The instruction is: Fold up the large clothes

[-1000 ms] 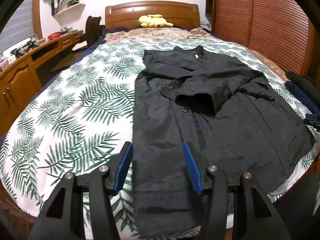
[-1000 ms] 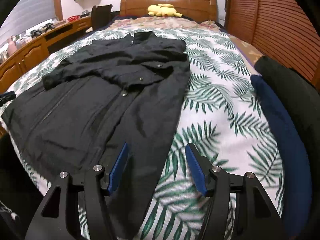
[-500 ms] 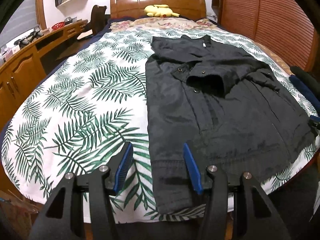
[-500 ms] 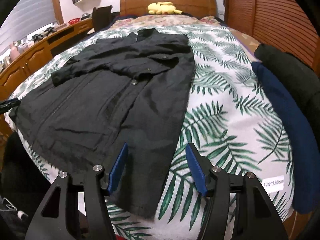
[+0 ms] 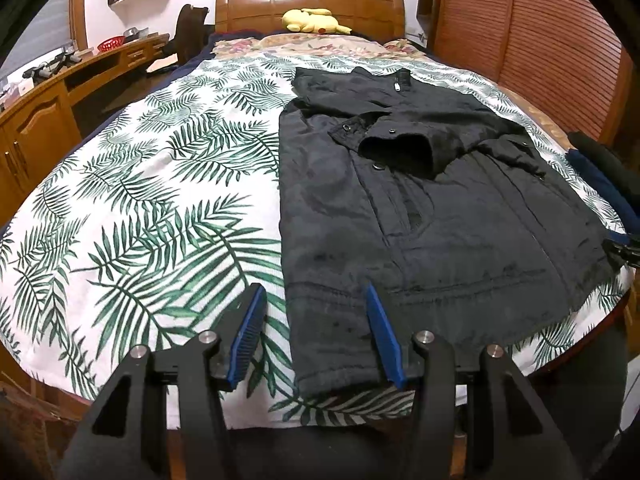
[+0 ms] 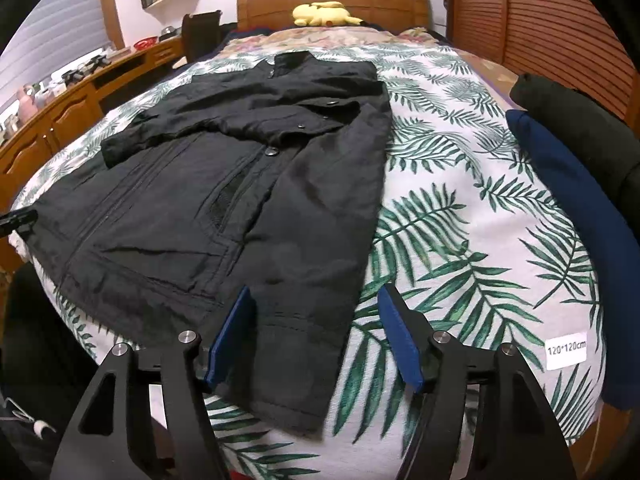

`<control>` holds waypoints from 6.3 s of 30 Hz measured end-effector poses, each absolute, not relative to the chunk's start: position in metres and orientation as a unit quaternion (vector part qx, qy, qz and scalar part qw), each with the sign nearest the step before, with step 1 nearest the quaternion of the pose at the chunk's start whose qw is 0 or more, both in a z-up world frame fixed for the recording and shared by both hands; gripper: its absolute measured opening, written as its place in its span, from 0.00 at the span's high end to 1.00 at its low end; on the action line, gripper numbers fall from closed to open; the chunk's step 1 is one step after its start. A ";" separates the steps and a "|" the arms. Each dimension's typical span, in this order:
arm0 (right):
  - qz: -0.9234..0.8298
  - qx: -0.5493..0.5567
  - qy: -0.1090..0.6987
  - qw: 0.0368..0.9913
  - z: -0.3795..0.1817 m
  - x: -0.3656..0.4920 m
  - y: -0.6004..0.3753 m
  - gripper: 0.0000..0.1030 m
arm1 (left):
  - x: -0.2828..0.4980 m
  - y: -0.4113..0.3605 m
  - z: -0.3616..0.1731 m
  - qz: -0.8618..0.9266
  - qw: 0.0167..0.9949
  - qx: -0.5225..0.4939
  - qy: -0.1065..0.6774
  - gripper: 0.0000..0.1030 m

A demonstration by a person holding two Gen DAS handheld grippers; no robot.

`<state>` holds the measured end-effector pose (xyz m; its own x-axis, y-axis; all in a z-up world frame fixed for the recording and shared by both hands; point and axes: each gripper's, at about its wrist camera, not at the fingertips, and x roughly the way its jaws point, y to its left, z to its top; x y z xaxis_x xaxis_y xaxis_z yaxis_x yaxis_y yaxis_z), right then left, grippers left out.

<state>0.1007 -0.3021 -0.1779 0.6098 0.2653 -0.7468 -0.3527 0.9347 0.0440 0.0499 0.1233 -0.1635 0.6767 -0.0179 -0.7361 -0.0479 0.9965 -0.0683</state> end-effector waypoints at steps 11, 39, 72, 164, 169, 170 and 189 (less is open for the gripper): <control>0.198 -0.052 0.413 0.887 -0.182 0.095 -0.293 0.35 | 0.047 0.125 -0.164 -0.003 0.915 -0.060 0.399 0.67; 0.210 -0.036 0.443 0.871 -0.184 0.088 -0.296 0.69 | 0.037 0.126 -0.159 -0.003 0.914 -0.073 0.400 0.89; 0.269 0.027 0.213 0.939 0.009 0.028 -0.311 0.93 | -0.043 0.091 0.043 -0.054 0.977 -0.024 0.205 0.98; 0.082 -0.137 0.304 0.939 -0.102 0.335 -0.194 0.27 | 0.209 0.128 -0.040 -0.058 0.961 -0.062 0.264 0.87; 0.156 -0.154 0.300 0.928 -0.095 0.320 -0.155 0.27 | 0.204 0.134 -0.040 -0.061 0.960 -0.069 0.263 0.81; 0.170 -0.159 0.301 0.925 -0.095 0.318 -0.145 0.27 | 0.203 0.135 -0.040 -0.062 0.960 -0.072 0.263 0.80; 0.282 -0.243 0.437 0.819 -0.170 0.356 -0.024 0.35 | 0.201 0.138 -0.065 -0.081 0.950 -0.067 0.296 0.68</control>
<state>0.3562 -0.0241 -0.1701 0.4597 0.2491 -0.8524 -0.6738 0.7231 -0.1520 0.2009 0.1382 -0.0650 0.8122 -0.1926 -0.5507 0.1135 0.9781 -0.1746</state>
